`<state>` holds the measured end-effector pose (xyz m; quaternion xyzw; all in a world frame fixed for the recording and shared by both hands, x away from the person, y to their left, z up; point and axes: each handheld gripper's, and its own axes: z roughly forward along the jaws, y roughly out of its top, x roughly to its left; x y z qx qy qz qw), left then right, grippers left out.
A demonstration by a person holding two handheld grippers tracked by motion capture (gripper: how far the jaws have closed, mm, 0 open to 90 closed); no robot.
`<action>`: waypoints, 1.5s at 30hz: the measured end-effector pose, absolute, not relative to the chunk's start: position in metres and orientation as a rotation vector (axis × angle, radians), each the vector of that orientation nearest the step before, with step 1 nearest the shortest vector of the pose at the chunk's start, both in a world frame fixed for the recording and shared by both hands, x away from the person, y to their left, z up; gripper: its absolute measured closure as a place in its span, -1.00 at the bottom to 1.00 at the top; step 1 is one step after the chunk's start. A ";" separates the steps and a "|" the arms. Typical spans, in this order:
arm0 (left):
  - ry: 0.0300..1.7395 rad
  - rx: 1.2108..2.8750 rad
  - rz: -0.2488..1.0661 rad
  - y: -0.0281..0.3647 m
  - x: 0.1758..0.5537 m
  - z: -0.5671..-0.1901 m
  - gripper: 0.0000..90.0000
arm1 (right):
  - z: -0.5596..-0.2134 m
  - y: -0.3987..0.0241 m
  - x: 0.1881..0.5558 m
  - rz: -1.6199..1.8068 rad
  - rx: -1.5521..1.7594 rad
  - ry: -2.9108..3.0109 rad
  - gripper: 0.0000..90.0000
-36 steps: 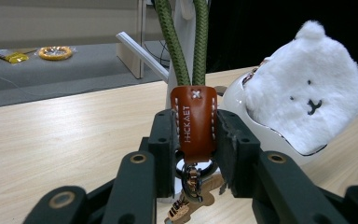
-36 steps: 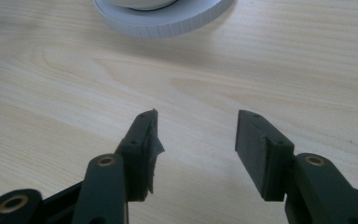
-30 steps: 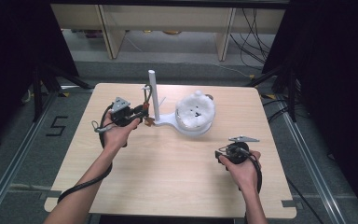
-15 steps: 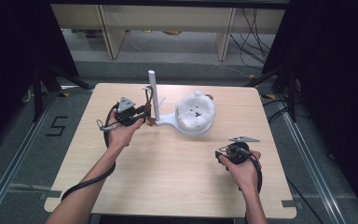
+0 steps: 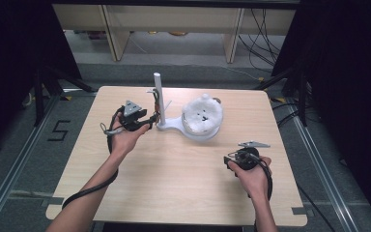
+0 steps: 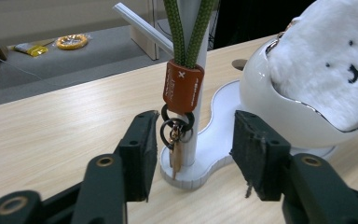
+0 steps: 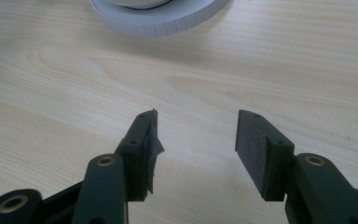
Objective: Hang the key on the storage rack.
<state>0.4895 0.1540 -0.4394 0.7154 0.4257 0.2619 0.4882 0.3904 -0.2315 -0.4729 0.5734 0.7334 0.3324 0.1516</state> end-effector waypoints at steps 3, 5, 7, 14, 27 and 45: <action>1.022 1.754 0.652 0.160 0.481 -0.435 0.02 | -0.475 -0.235 0.393 0.930 1.589 2.108 0.11; 1.013 1.764 0.658 0.166 0.476 -0.432 -0.02 | -0.474 -0.233 0.392 0.968 1.599 2.109 0.11; 1.003 1.773 0.658 0.171 0.470 -0.430 -0.05 | -0.474 -0.233 0.391 0.965 1.622 2.106 0.11; 0.987 1.782 0.659 0.186 0.446 -0.427 -0.13 | -0.473 -0.233 0.390 0.952 1.647 2.109 0.11; 1.002 1.775 0.666 0.217 0.402 -0.444 -0.18 | -0.475 -0.235 0.391 0.955 1.610 2.115 0.10; 1.037 1.729 0.695 0.241 0.348 -0.514 -0.24 | -0.480 -0.232 0.391 0.928 1.661 2.111 0.11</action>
